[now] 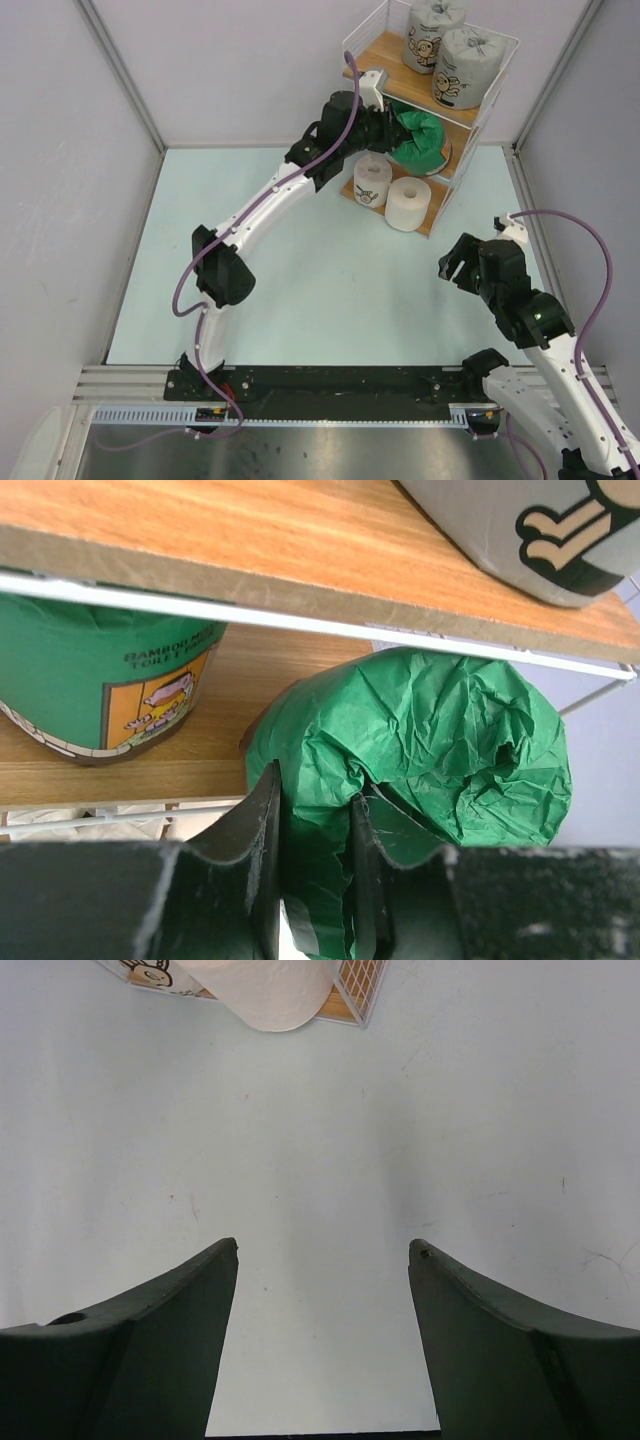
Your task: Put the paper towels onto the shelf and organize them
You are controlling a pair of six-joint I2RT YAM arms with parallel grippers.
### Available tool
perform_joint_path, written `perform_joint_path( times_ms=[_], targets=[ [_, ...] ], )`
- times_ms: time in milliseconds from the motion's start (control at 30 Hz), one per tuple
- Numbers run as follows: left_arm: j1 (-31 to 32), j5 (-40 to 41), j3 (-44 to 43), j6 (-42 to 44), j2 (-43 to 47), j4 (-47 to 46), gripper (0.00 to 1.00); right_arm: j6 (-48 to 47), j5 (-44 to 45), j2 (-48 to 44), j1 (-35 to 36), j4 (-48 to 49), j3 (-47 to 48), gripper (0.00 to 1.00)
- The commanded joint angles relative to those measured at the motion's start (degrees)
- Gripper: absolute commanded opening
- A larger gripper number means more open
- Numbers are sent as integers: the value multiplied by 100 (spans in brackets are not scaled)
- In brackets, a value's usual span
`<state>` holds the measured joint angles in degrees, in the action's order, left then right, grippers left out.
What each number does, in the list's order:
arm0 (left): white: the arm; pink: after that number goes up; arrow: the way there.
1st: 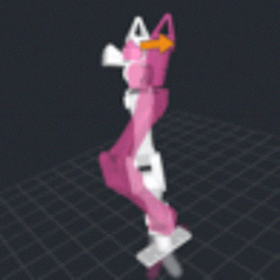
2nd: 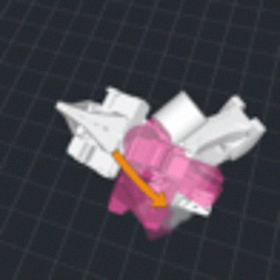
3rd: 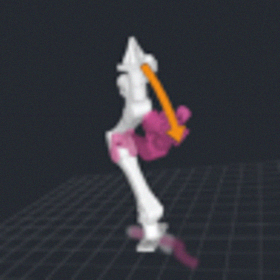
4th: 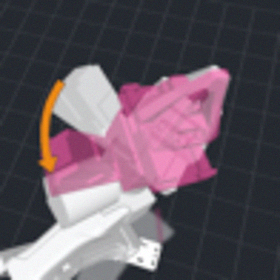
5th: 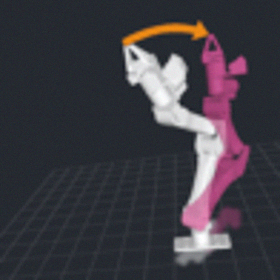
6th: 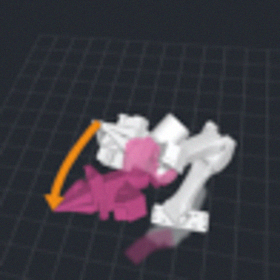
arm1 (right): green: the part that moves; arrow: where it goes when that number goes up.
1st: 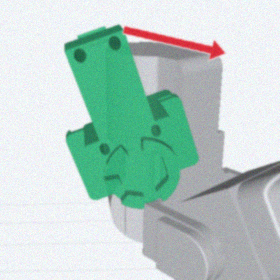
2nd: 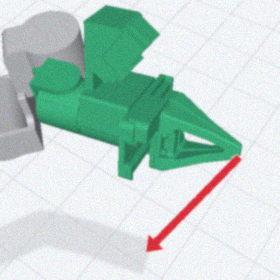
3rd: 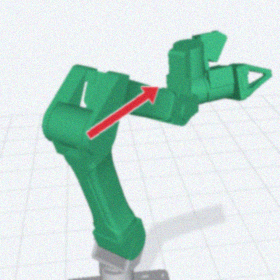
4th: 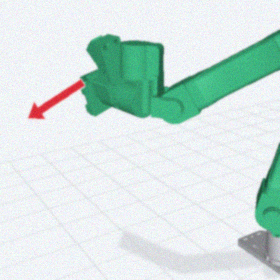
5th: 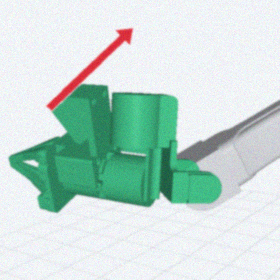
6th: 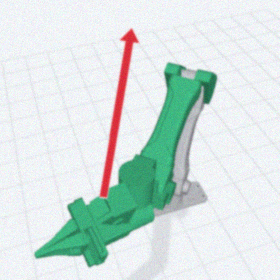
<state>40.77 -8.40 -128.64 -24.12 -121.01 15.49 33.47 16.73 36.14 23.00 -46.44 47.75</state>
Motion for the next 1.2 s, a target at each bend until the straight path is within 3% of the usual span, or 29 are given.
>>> perform_joint_path(
  times_ms=[0,900,967,1033,1167],
  targets=[
    [18,392,-513,21,-89,-423,0,36,111,51,-15,73,226,74],
    [229,1025,-610,-480,-362,-1848,0,10,260,139,-15,12,218,74],
    [229,1025,-566,-445,-362,-1786,5,10,261,130,-24,-6,226,74],
    [229,1007,-365,-453,-336,-1795,22,19,269,130,-24,-15,226,74],
    [229,902,14,-480,-169,-1909,45,19,278,148,-24,-15,218,74]
  ],
)
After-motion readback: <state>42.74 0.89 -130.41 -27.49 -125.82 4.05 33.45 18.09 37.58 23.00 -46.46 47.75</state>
